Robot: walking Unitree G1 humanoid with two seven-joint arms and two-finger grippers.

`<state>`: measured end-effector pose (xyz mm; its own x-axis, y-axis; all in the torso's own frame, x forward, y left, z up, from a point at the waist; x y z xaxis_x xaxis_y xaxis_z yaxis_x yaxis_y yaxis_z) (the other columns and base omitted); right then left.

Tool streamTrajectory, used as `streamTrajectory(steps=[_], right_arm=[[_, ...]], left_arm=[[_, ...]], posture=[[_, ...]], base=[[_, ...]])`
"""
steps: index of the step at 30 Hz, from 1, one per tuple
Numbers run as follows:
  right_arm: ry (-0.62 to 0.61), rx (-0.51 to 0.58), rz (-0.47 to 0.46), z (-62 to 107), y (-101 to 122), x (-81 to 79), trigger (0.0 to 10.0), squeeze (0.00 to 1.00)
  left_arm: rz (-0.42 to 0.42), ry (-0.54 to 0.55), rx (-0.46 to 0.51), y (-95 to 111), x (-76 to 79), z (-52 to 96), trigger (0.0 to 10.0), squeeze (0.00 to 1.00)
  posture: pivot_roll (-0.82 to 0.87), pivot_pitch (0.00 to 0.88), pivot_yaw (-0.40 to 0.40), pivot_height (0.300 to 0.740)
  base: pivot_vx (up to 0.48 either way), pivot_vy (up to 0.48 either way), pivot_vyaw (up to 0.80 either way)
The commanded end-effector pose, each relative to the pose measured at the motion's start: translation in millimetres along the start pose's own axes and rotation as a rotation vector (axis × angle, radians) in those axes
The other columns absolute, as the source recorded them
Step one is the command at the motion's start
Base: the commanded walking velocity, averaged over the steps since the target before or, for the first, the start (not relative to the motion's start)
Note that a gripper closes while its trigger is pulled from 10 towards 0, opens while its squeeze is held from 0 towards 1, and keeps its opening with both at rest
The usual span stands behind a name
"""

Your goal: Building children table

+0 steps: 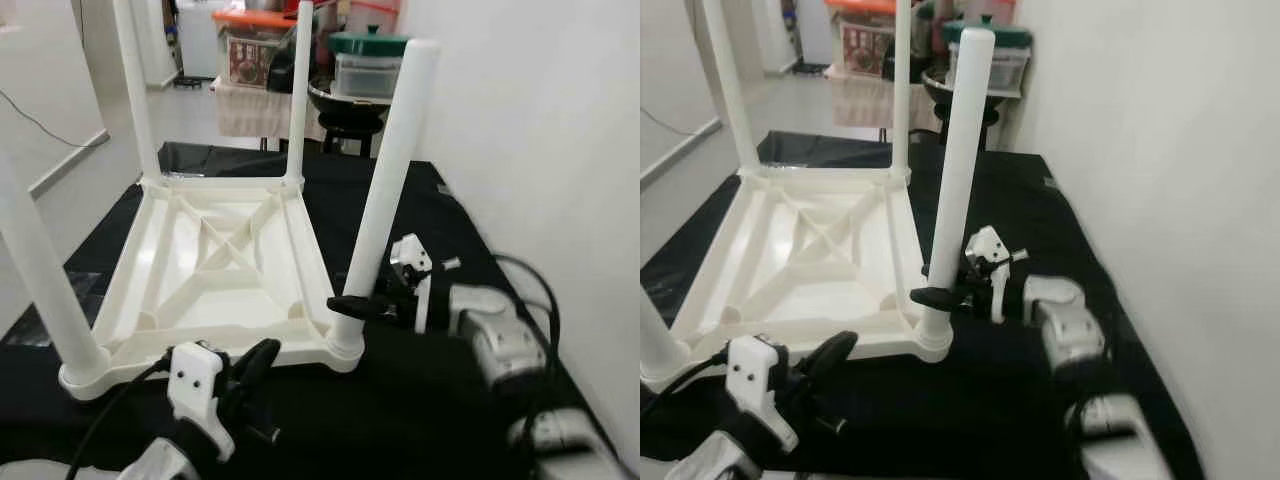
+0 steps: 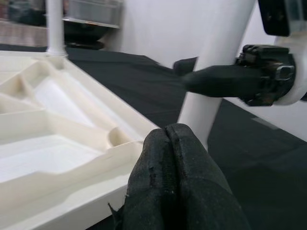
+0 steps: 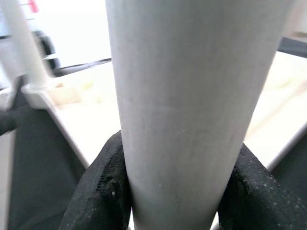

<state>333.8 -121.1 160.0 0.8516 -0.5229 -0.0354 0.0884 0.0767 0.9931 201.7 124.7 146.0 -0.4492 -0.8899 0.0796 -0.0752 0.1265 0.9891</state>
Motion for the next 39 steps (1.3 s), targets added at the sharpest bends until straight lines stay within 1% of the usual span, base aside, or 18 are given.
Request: streamTrajectory(steps=[1, 2, 3, 4, 6, 9, 15, 16, 18, 19, 22, 25, 28, 29, 30, 32, 34, 39], right_arm=[[-0.176, -0.08, -0.03, -1.4, -17, 0.2, 0.0, 0.0], [-0.176, -0.08, -0.03, -1.4, -17, 0.2, 0.0, 0.0], [-0.325, -0.07, -0.117, -14.9, -38, -32.4, 0.0, 0.0], [-0.325, -0.07, -0.117, -14.9, -38, -32.4, 0.0, 0.0], [-0.414, -0.098, -0.081, -27.0, -45, -66.4, 0.0, 0.0], [-0.492, -0.101, -0.142, -23.1, -50, -49.6, 0.0, 0.0], [-0.501, -0.12, -0.157, -22.3, -47, -59.0, 0.0, 0.0], [-0.514, -0.128, -0.158, -22.1, -46, -60.9, 10.0, 0.0], [-0.509, -0.119, -0.187, -23.2, -43, -63.3, 10.0, 0.0], [-0.468, -0.099, -0.205, -25.7, -38, -64.2, 10.0, 1.0], [-0.361, -0.059, -0.205, -31.5, -26, -65.2, 10.0, 1.0], [-0.136, 0.015, -0.095, -34.7, -2, -52.9, 10.0, 1.0], [-0.067, 0.019, -0.064, -32.7, 3, -46.9, 10.0, 1.0], [0.012, 0.013, -0.007, -29.5, 8, -40.4, 10.0, 0.55], [0.092, 0.0, 0.038, -26.5, 14, -33.9, 10.0, 0.0], [0.161, -0.012, 0.06, -23.8, 20, -28.0, 10.0, 0.0], [0.257, -0.042, 0.087, -19.7, 33, -12.6, 10.0, 0.0], [0.288, -0.067, 0.067, -17.6, 38, 2.1, 10.0, 0.0]], left_arm=[[0.002, -0.01, -0.002, 1, 1.8, 1.3, 8.2, 0.0], [0.002, -0.01, -0.002, 1, 1.8, 1.3, 8.2, 0.0], [0.002, -0.01, -0.002, 2, 1.0, 1.5, 8.1, 0.0], [0.002, -0.01, -0.002, 2, 1.0, 1.5, 8.1, 0.0], [0.003, -0.012, -0.005, 1, -0.3, 1.3, 8.2, 0.0], [0.009, -0.019, -0.006, 0, 0.9, 0.7, 8.4, 0.0], [0.003, -0.01, -0.006, 0, 0.9, 1.4, 8.1, 0.0], [0.001, -0.008, -0.006, 0, 0.7, 1.3, 7.9, 0.0], [0.001, -0.007, -0.006, 0, 0.4, 1.4, 7.9, 0.0], [0.002, -0.008, -0.006, 1, 0.3, 1.2, 8.0, 0.0], [0.004, -0.01, -0.006, 0, 0.1, 0.8, 8.0, 0.0], [0.004, -0.011, -0.006, 0, -0.3, -0.5, 8.0, 0.0], [0.004, -0.011, -0.006, 0, -0.3, -0.9, 8.0, 0.0], [0.003, -0.01, -0.005, 0, -0.3, -1.2, 8.0, 0.0], [0.003, -0.009, -0.005, -1, -0.5, -1.7, 8.0, 0.0], [0.002, -0.008, -0.006, -1, -0.7, -2.1, 8.0, 0.0], [0.001, -0.006, -0.006, -3, -0.9, -3.4, 7.9, 0.0], [0.001, -0.006, -0.005, -3, -0.5, -4.3, 8.0, 0.0]], posture=[[0.03, 0.009, -0.101, 0.74], [0.03, 0.009, -0.101, 0.74], [0.01, 0.018, -0.085, 0.74], [0.01, 0.018, -0.085, 0.74], [0.0, 0.002, -0.076, 0.74], [0.02, 0.0, -0.096, 0.74], [0.02, 0.0, -0.094, 0.74], [0.03, 0.0, -0.094, 0.74], [0.02, 0.0, -0.092, 0.74], [0.03, 0.0, -0.088, 0.74], [0.03, 0.0, -0.087, 0.74], [0.03, 0.0, -0.089, 0.74], [0.03, 0.0, -0.089, 0.74], [0.04, 0.0, -0.093, 0.74], [0.04, 0.0, -0.096, 0.74], [0.05, 0.0, -0.096, 0.74], [0.05, 0.0, -0.1, 0.74], [0.05, 0.0, -0.106, 0.74]], base=[[0.0, 0.0, 0.0], [0.0, 0.0, 0.0], [0.0, 0.0, 0.0], [0.0, 0.0, 0.0], [0.0, 0.0, 0.0], [0.0, 0.0, 0.0], [0.0, 0.0, 0.0], [0.0, 0.0, 0.0], [0.0, 0.0, 0.0], [0.0, 0.0, 0.0], [0.0, 0.0, 0.0], [0.0, 0.0, 0.0], [0.0, 0.0, 0.0], [0.0, 0.0, 0.0], [0.0, 0.0, 0.0], [0.0, 0.0, 0.0], [0.0, 0.0, 0.0], [0.0, 0.0, 0.0]])
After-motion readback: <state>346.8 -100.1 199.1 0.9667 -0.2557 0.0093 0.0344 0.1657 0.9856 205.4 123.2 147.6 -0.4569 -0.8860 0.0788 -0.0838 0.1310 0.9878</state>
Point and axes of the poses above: a point about 5 cm out from each wrist's last joint towards the gripper, its own z axis pointing back from the gripper into the wrist, its own y axis along the axis of the wrist's last joint, x = y × z, the point moved 1 cm from there along -z, pointing out of the wrist towards the gripper, and after that the axes turned 3 degrees about -z, right-handed, at the moved point
